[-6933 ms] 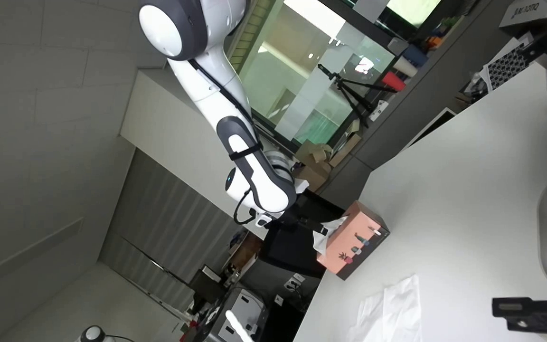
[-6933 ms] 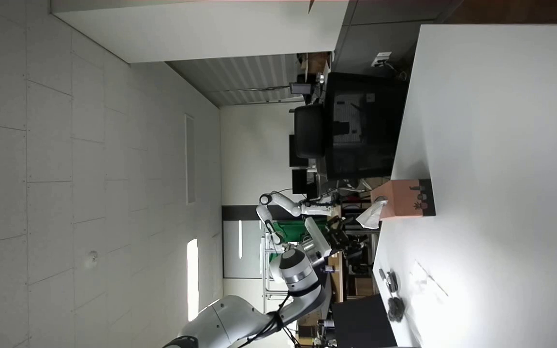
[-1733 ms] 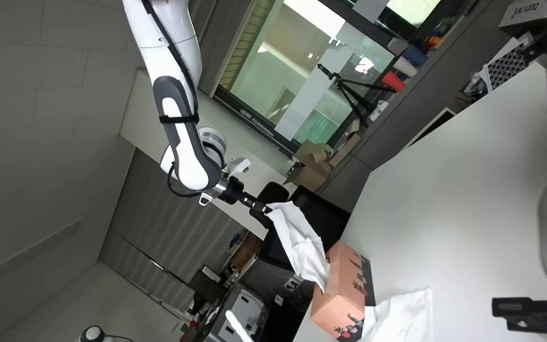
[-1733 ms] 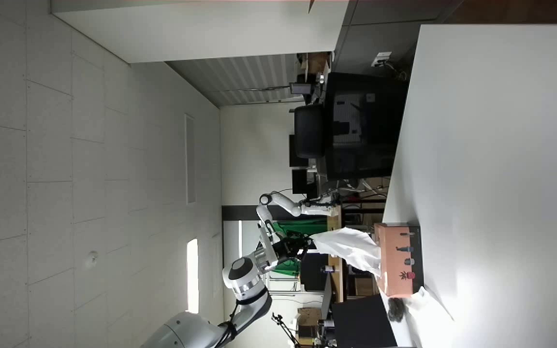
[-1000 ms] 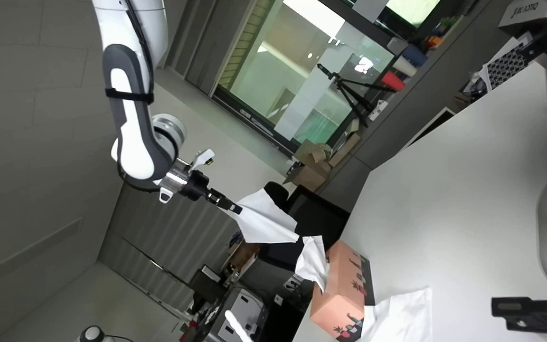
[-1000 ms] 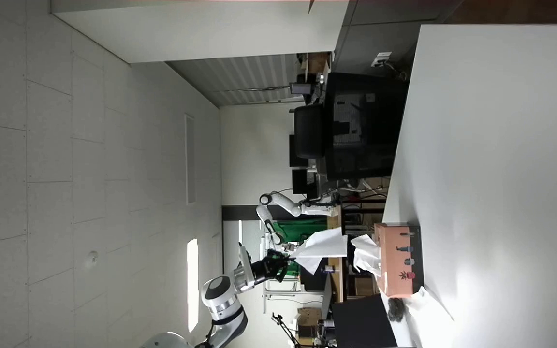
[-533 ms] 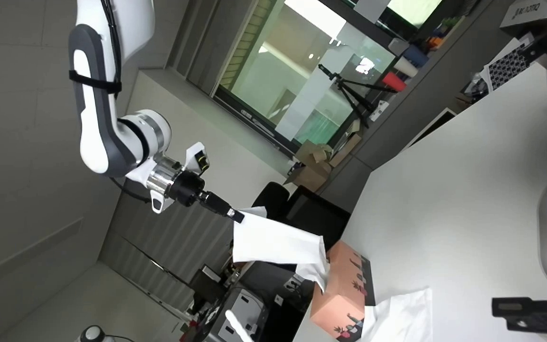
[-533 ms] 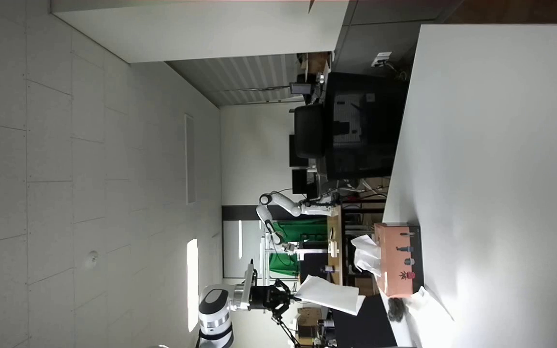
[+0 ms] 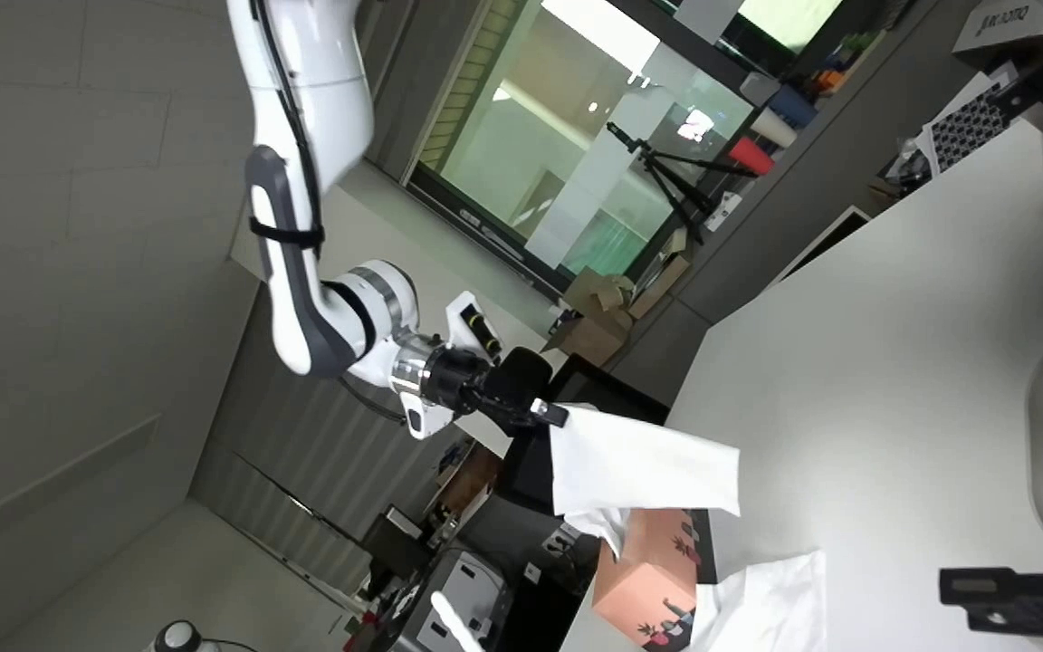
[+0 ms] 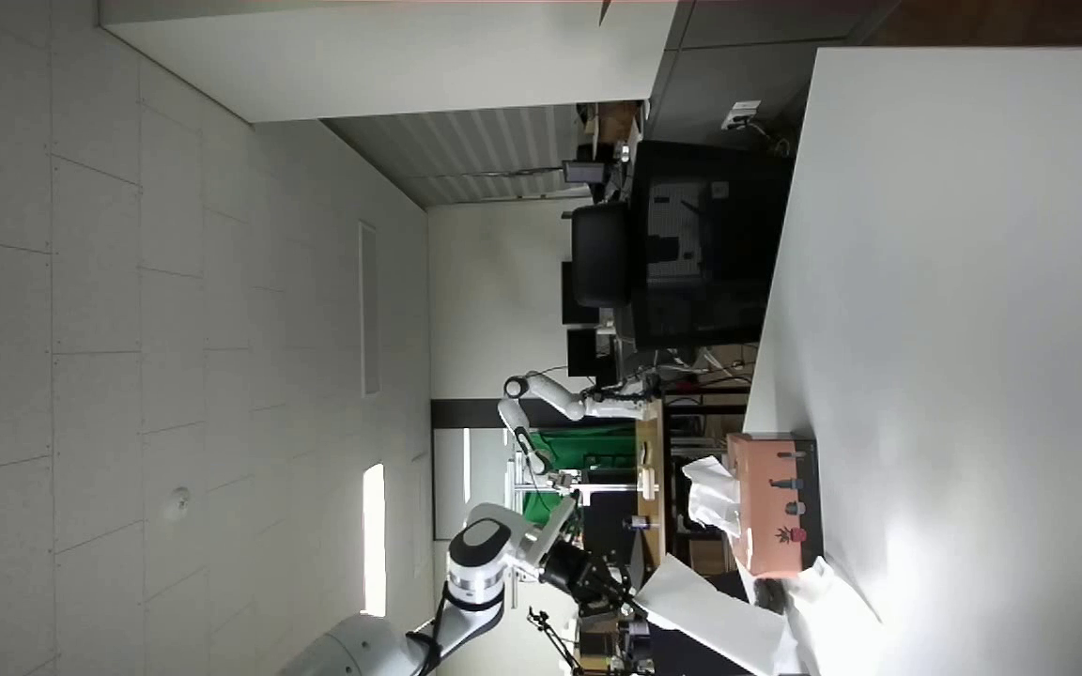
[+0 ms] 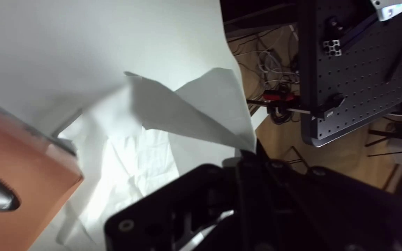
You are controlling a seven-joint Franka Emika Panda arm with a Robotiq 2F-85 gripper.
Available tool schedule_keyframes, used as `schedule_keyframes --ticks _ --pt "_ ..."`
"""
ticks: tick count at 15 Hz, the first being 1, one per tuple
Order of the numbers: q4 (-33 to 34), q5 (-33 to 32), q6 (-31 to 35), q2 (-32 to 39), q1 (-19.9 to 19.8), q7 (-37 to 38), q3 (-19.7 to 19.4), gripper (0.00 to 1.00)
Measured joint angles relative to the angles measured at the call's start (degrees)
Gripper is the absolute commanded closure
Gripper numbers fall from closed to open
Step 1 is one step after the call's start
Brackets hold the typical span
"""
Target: Take three pieces of tissue from the tissue box and put them on the table
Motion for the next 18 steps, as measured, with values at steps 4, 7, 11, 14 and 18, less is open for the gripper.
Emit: schedule_keyframes --ticks 4,7,11,14,18 --pt "6.2 1.4 -10.7 9.3 -1.7 -3.2 -0.4 1.0" --pt "11.5 2.2 -18.0 15.7 -2.3 -4.8 -0.4 1.0" --pt "18.1 2.4 -25.9 22.8 -2.1 -5.7 -0.1 1.0" --pt "22.3 2.4 -29.2 26.5 -1.7 -5.9 0.5 1.0" --pt "24.5 2.3 -28.3 29.0 -0.9 -7.5 1.4 1.0"
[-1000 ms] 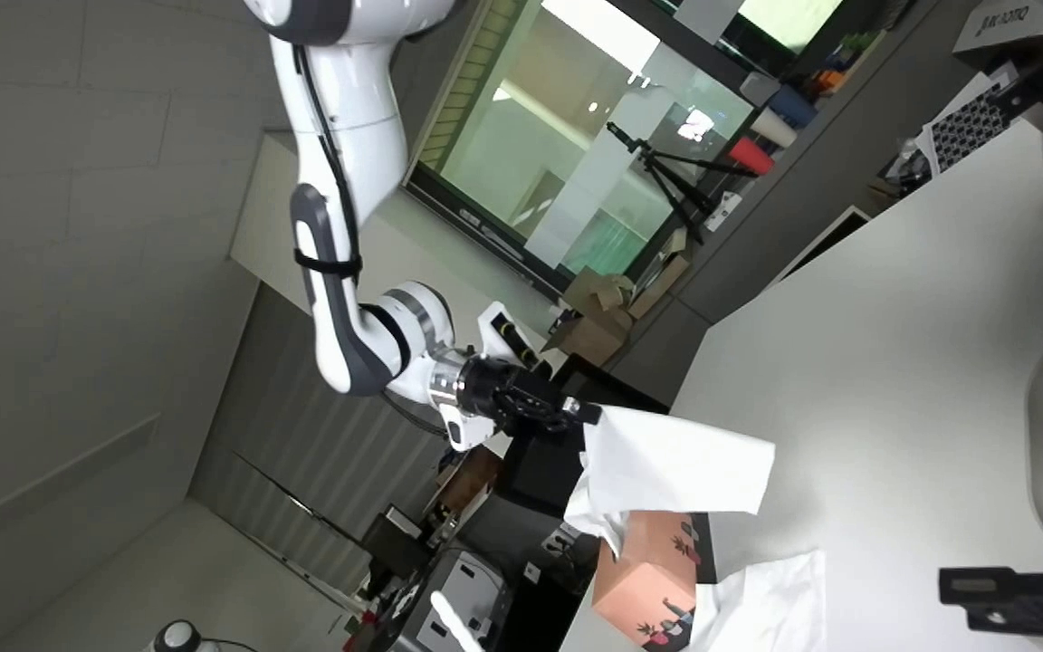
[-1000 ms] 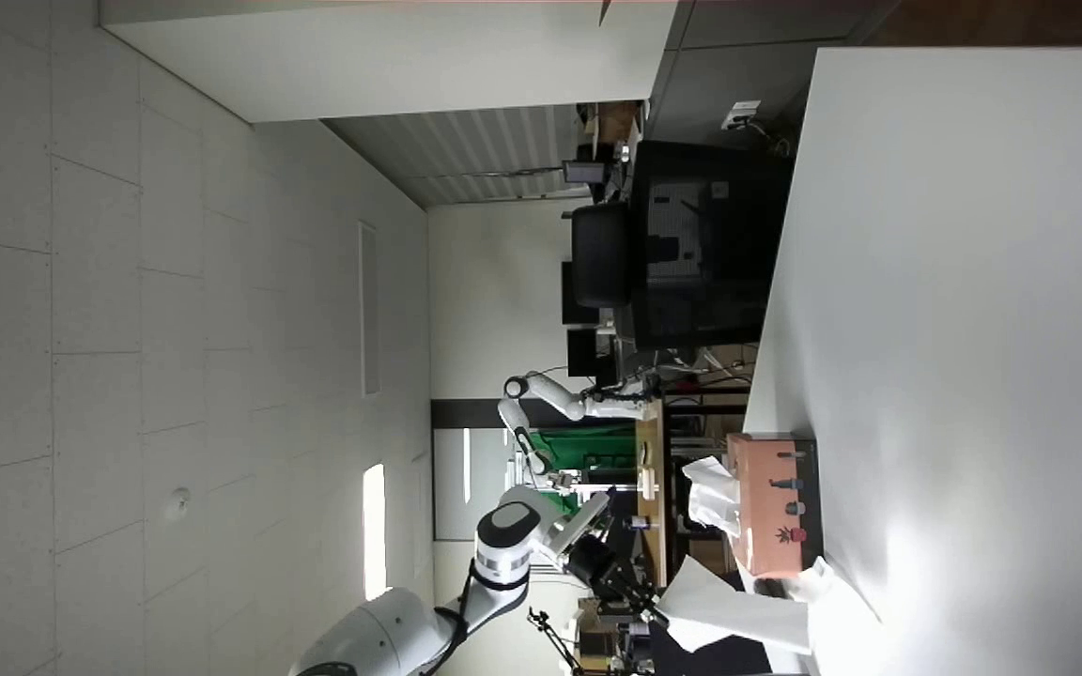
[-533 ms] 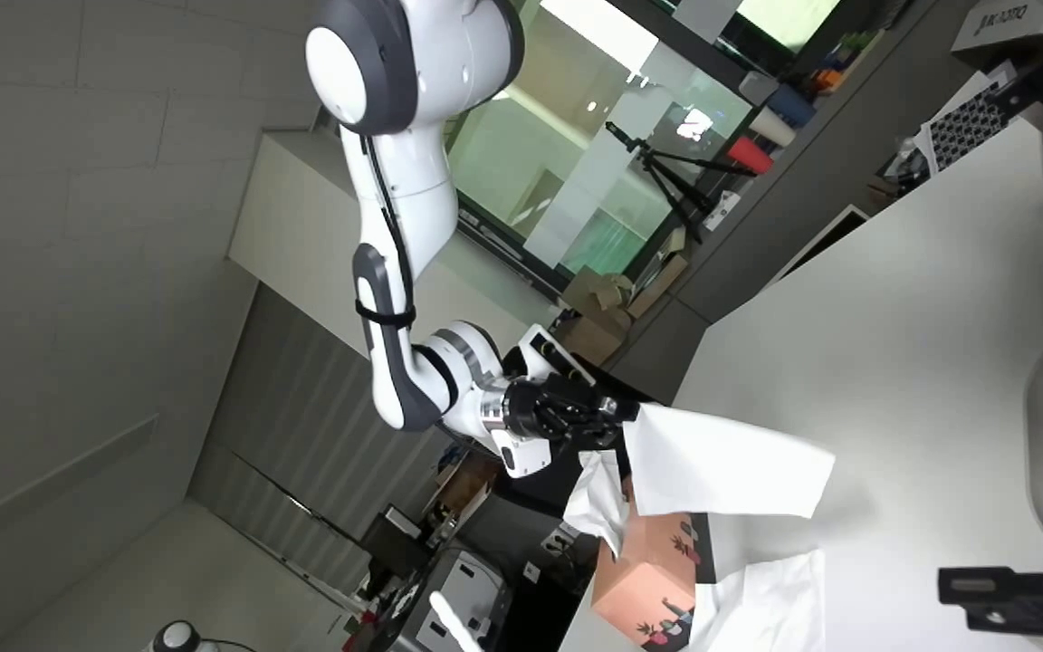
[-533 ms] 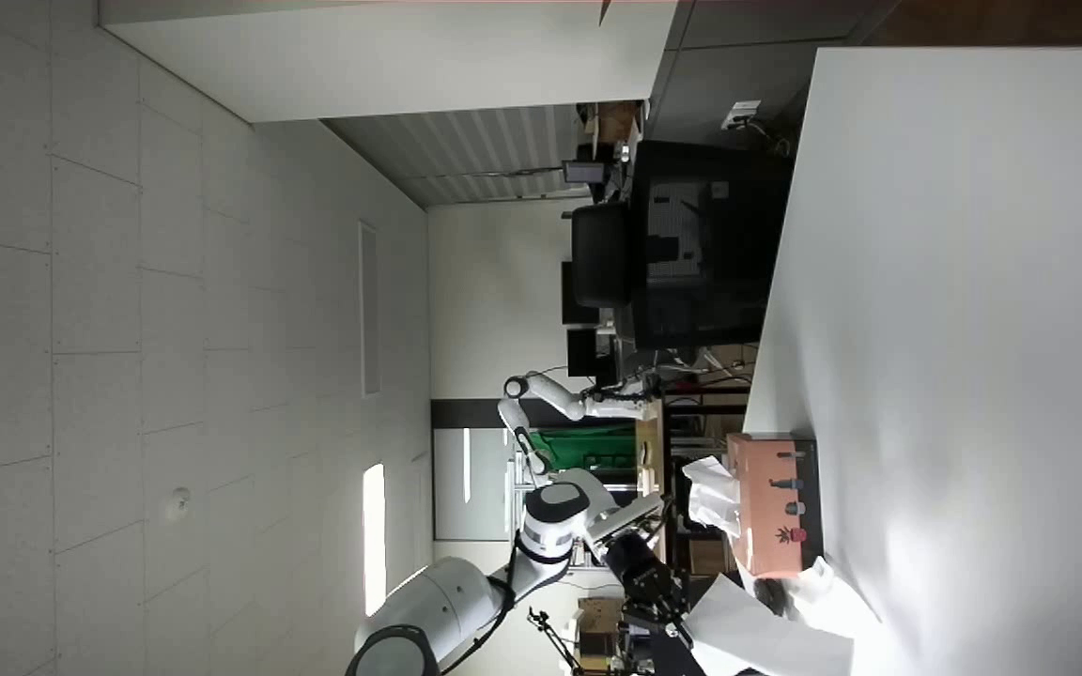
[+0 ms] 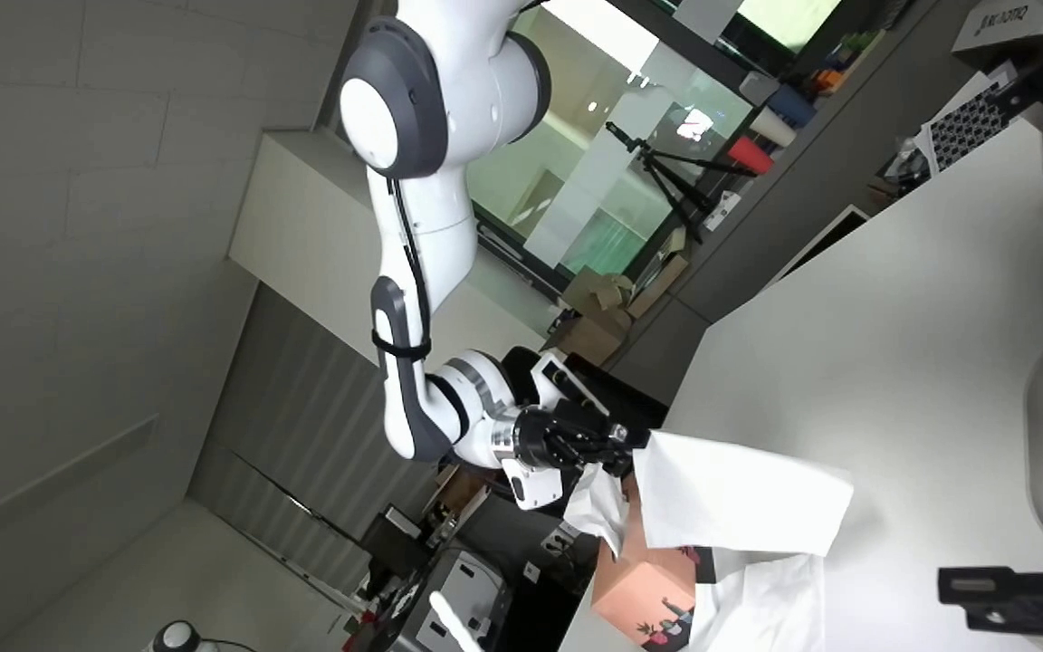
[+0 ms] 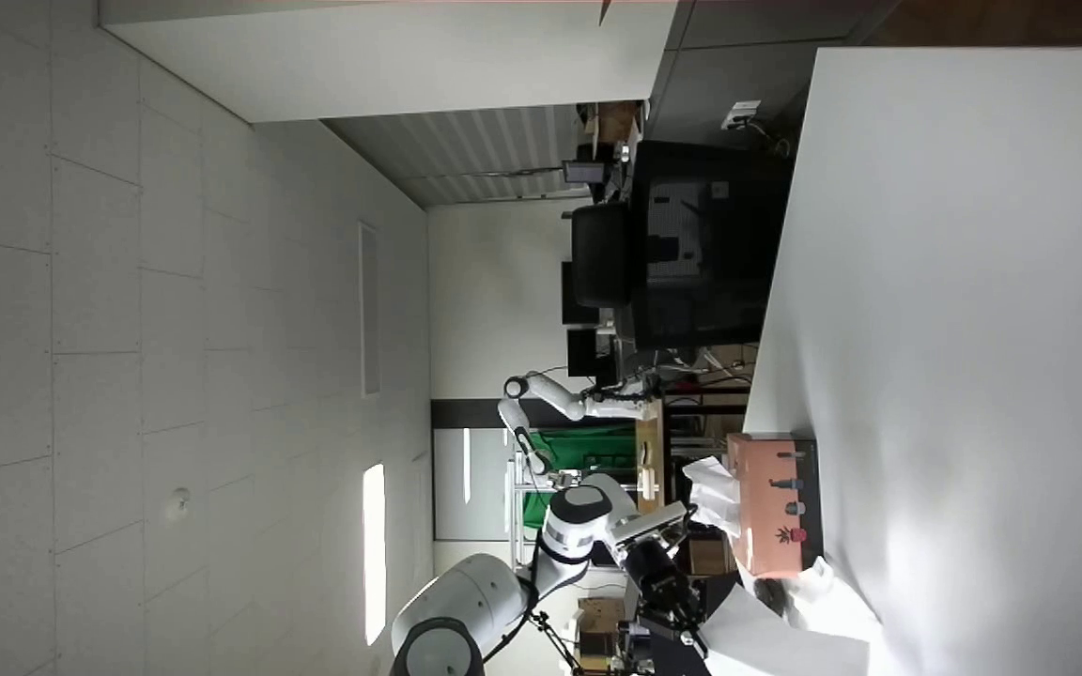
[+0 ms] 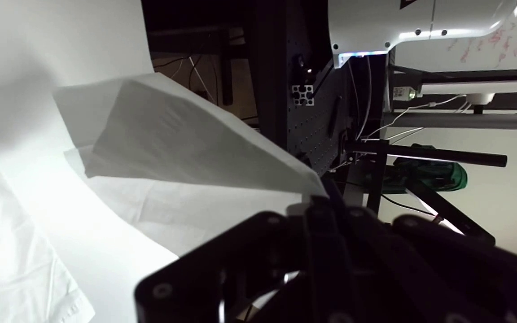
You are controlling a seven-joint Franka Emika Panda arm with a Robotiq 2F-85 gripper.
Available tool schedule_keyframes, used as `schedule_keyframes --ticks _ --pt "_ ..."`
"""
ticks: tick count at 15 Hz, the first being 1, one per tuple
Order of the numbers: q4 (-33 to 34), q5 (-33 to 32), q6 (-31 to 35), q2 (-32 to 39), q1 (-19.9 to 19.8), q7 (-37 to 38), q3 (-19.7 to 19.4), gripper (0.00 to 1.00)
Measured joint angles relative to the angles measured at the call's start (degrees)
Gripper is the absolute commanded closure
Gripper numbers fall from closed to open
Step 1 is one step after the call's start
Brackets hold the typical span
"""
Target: Take three pieces of tissue from the tissue box and put them on the table
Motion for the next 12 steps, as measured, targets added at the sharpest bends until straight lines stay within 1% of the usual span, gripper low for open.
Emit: schedule_keyframes --ticks 3,8,10,11,12 --pt "-0.5 -0.3 5.5 1.1 1.1 -1.9 0.3 1.0" --pt "-3.6 -0.3 15.3 1.8 3.1 -6.0 1.3 1.0" --pt "-4.8 -0.3 18.4 1.8 3.7 -7.3 1.5 0.74" --pt "-5.3 -0.3 20.3 1.8 3.9 -7.8 1.5 0.69" --pt "-6.0 -0.3 23.1 1.7 4.0 -7.9 1.6 0.61"
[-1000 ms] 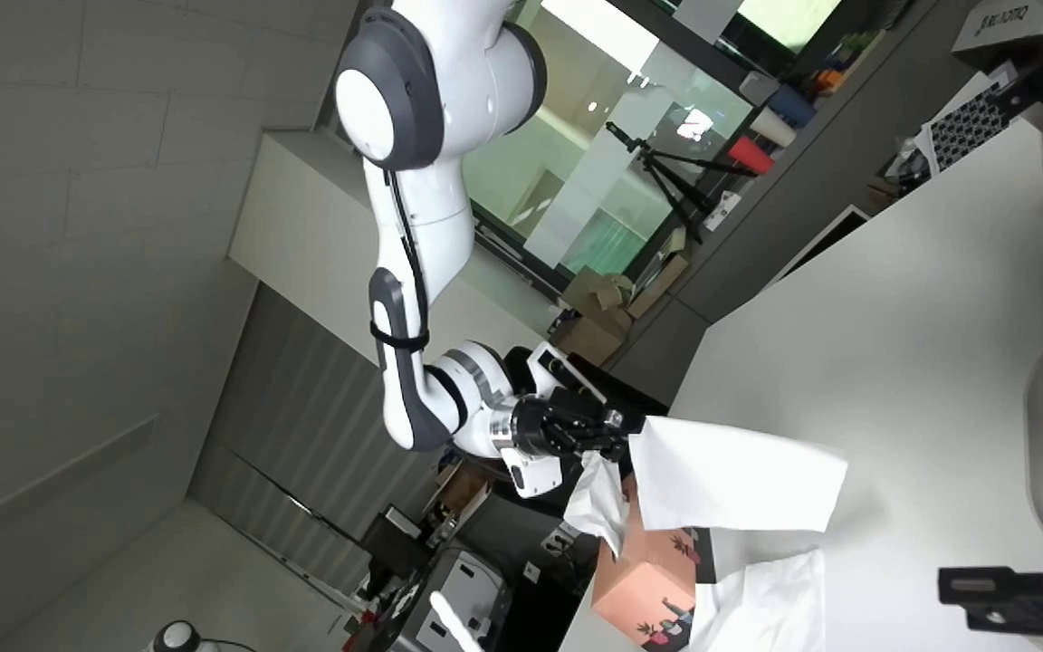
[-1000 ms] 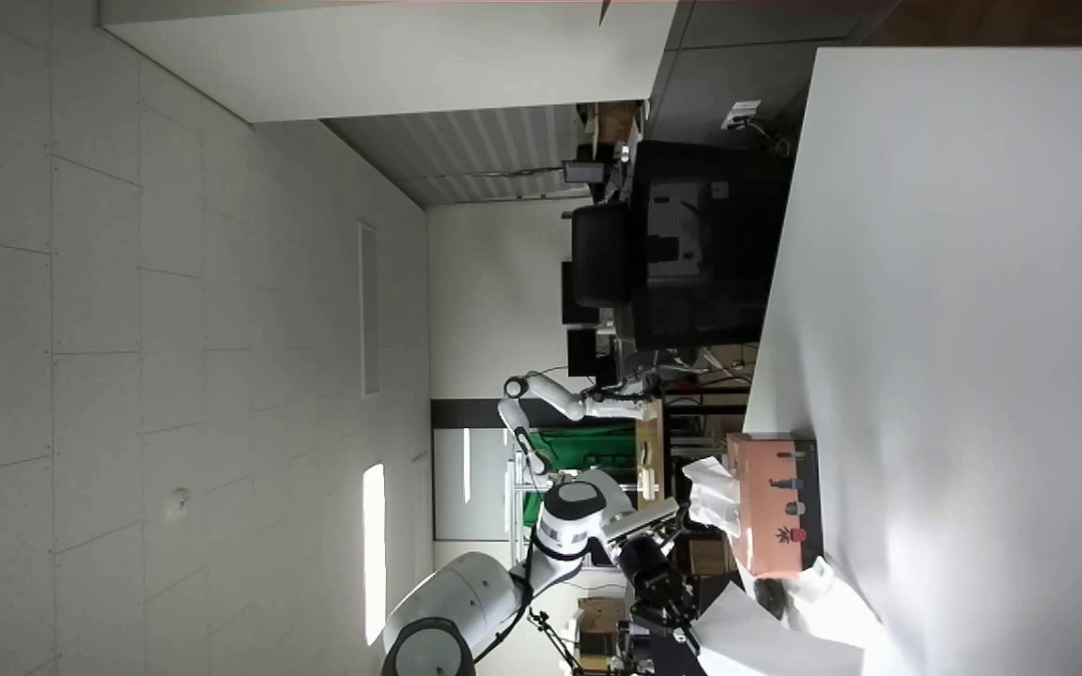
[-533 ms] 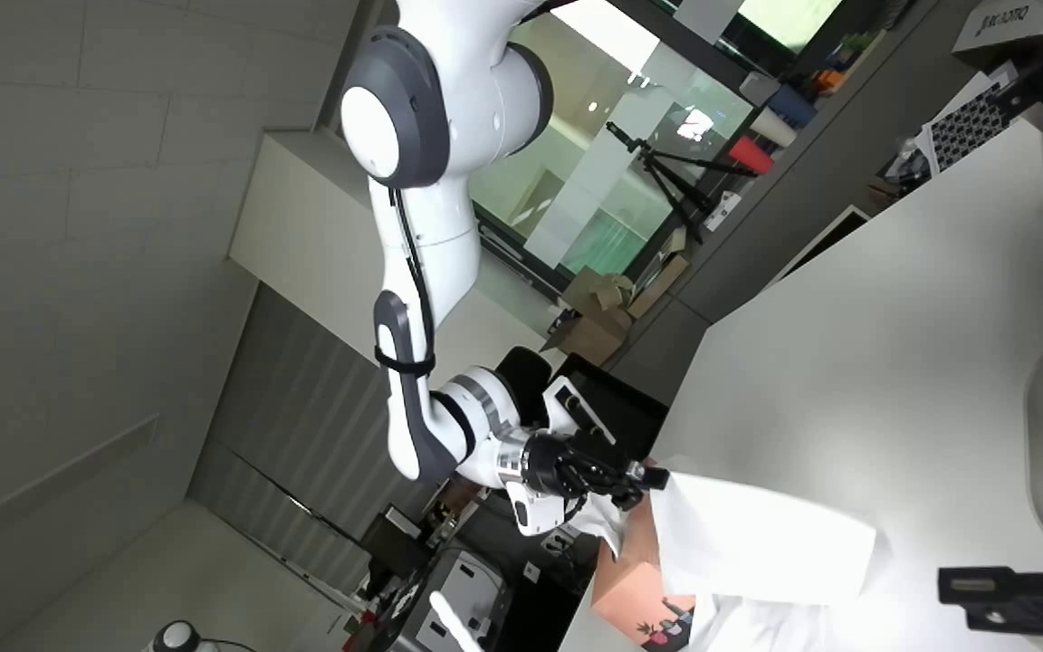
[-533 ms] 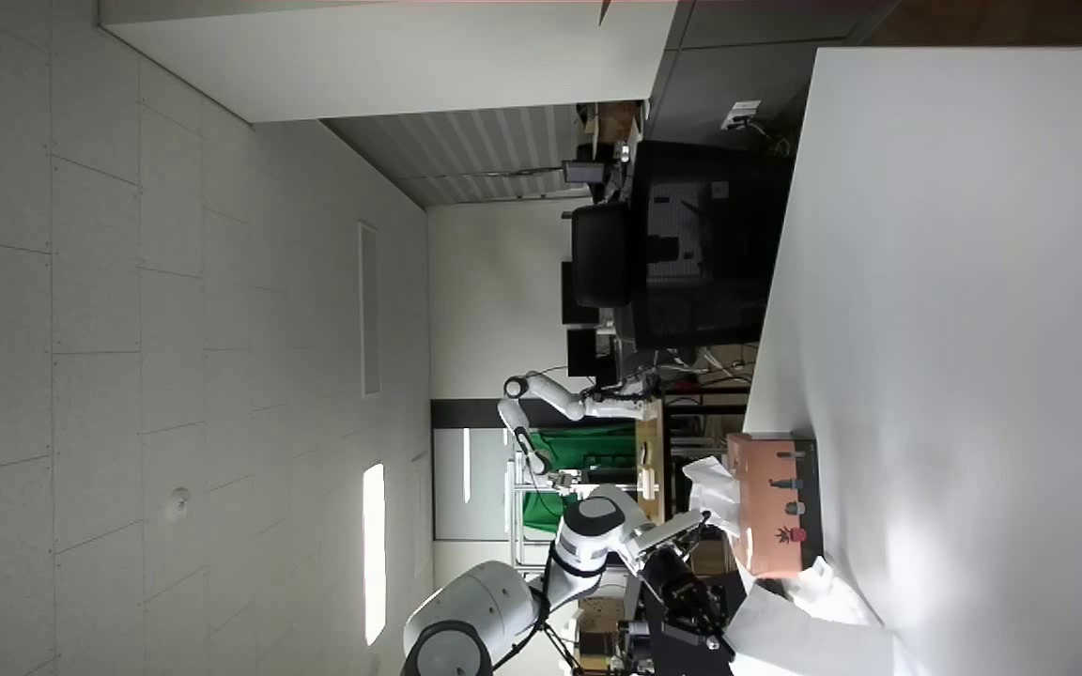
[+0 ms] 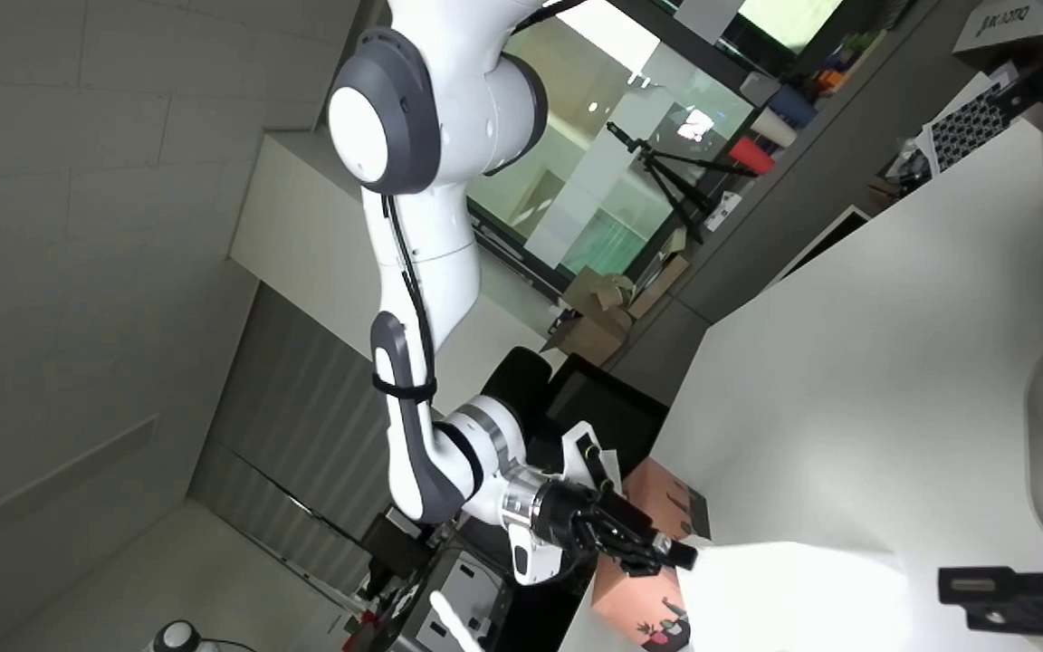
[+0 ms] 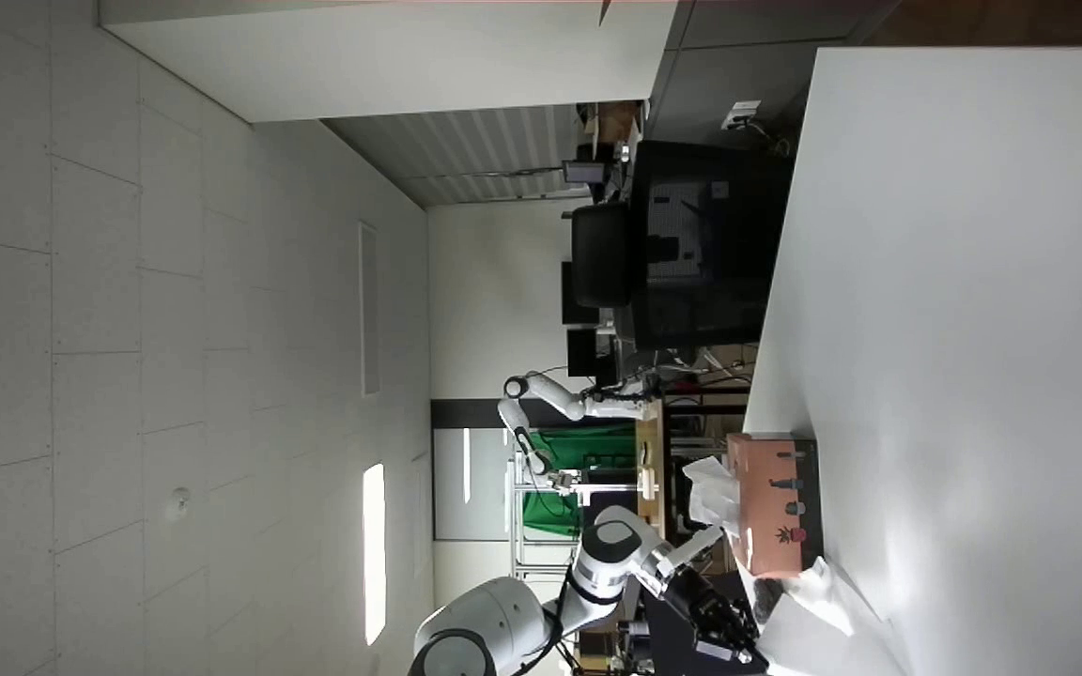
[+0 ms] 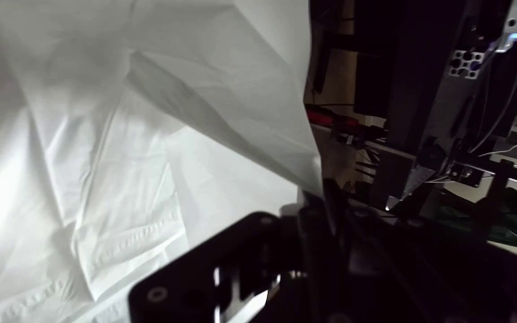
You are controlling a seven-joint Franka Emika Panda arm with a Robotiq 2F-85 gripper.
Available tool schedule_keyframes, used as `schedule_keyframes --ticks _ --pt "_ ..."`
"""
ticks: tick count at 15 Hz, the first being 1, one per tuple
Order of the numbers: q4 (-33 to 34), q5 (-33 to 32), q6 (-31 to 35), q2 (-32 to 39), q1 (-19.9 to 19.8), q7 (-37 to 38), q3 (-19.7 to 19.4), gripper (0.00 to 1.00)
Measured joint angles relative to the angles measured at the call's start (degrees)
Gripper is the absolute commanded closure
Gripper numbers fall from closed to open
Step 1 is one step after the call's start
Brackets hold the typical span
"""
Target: Take three pieces of tissue from the tissue box and put them on the table
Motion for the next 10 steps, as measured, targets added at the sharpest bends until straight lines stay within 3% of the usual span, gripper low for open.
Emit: schedule_keyframes --ticks 8,10 --pt "-13.2 0.8 35.9 -5.6 -0.9 -0.2 0.9 0.07" --pt "-17.7 1.0 45.6 -7.7 -1.4 -0.2 1.3 0.0"
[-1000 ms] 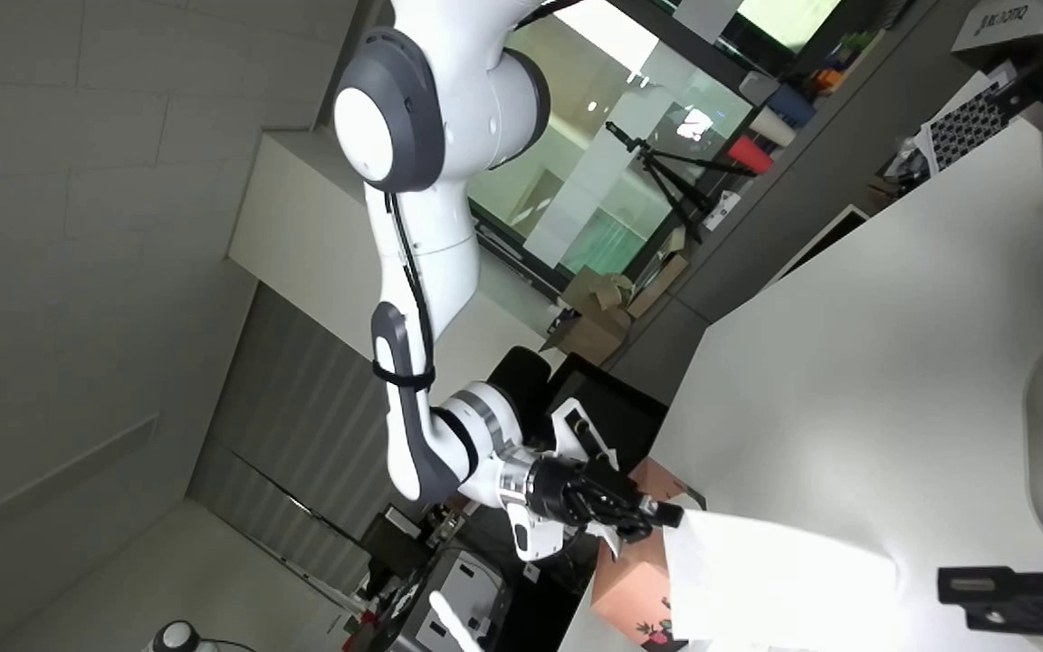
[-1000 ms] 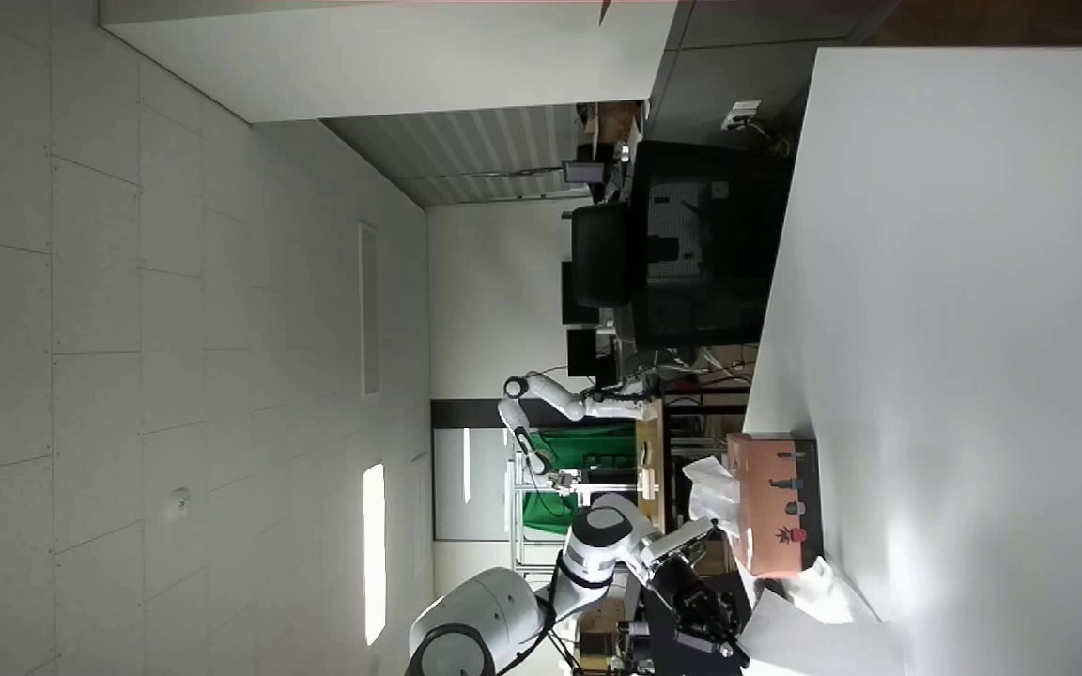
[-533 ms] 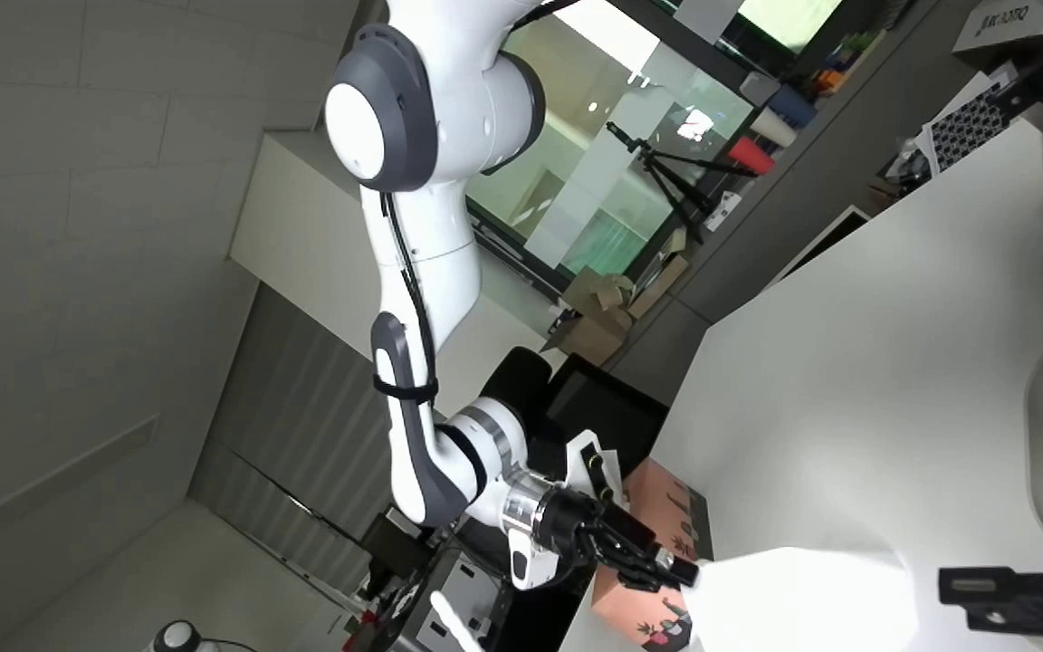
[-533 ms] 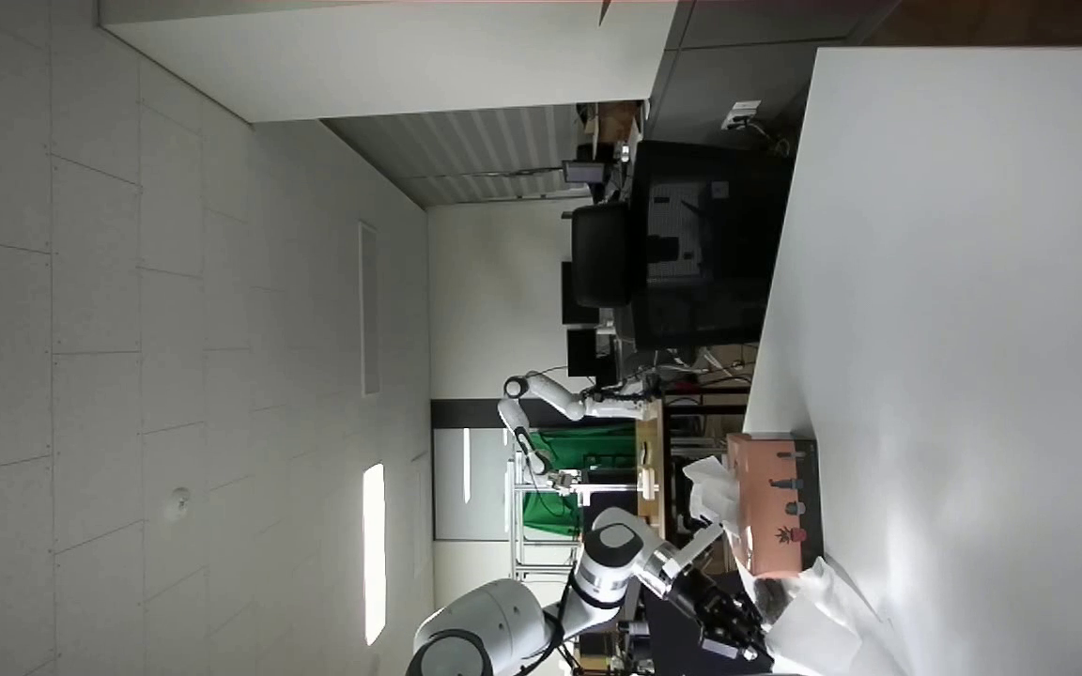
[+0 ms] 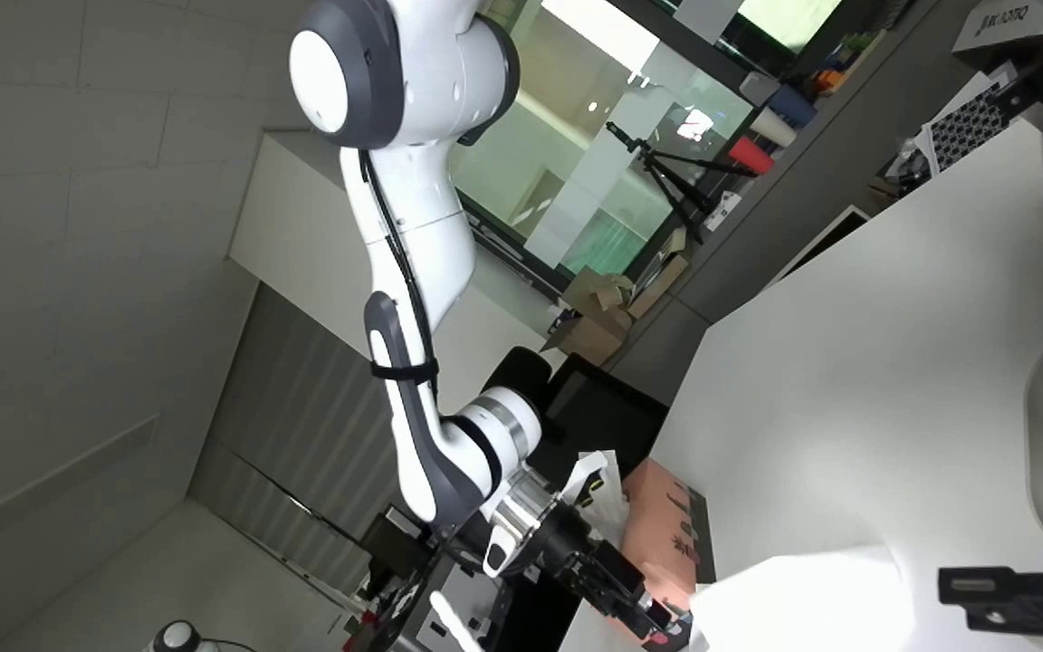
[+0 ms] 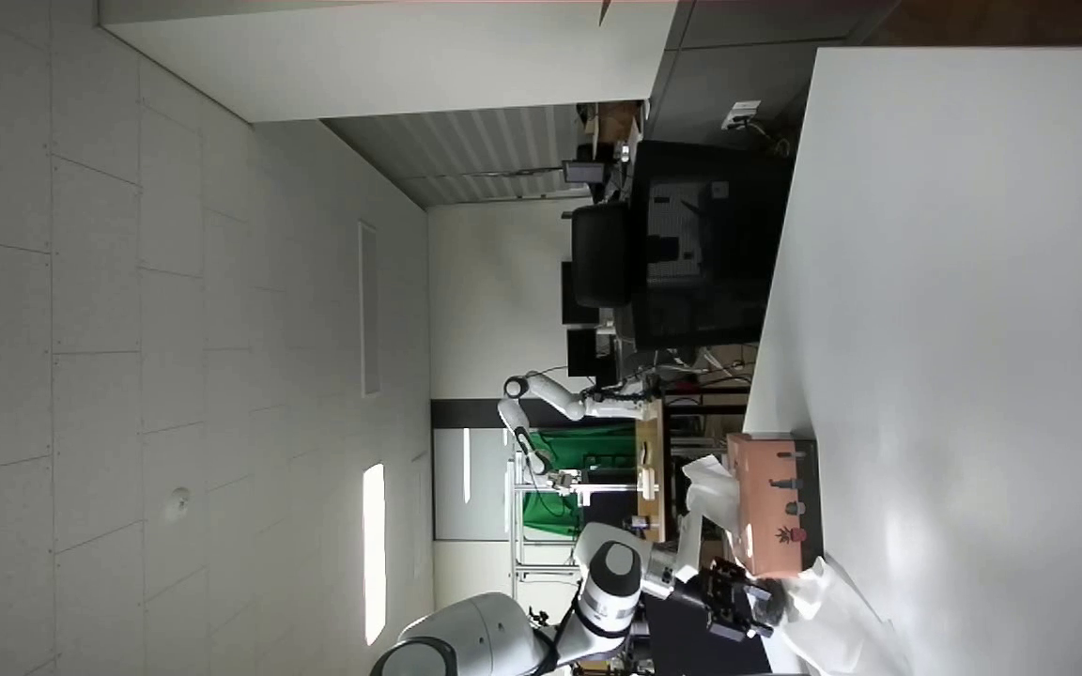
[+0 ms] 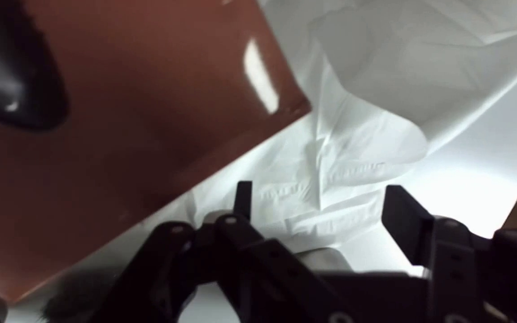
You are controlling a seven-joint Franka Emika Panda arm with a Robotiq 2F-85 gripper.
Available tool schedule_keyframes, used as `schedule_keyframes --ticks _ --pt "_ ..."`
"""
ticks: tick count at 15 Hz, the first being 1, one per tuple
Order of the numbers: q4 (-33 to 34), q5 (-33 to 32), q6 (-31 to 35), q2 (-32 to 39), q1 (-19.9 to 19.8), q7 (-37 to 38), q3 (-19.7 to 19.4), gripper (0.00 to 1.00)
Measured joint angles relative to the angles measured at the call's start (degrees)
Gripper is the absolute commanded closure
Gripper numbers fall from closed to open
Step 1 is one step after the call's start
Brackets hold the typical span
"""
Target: Take three pieces of tissue from the tissue box and put them on the table
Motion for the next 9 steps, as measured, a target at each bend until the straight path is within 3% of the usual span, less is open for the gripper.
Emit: schedule_keyframes --ticks 4,9 --pt "-8.9 0.1 10.2 -5.8 -1.1 0.6 1.0 0.0" --pt "-13.3 0.1 11.3 -9.7 -1.9 0.9 1.4 0.0"
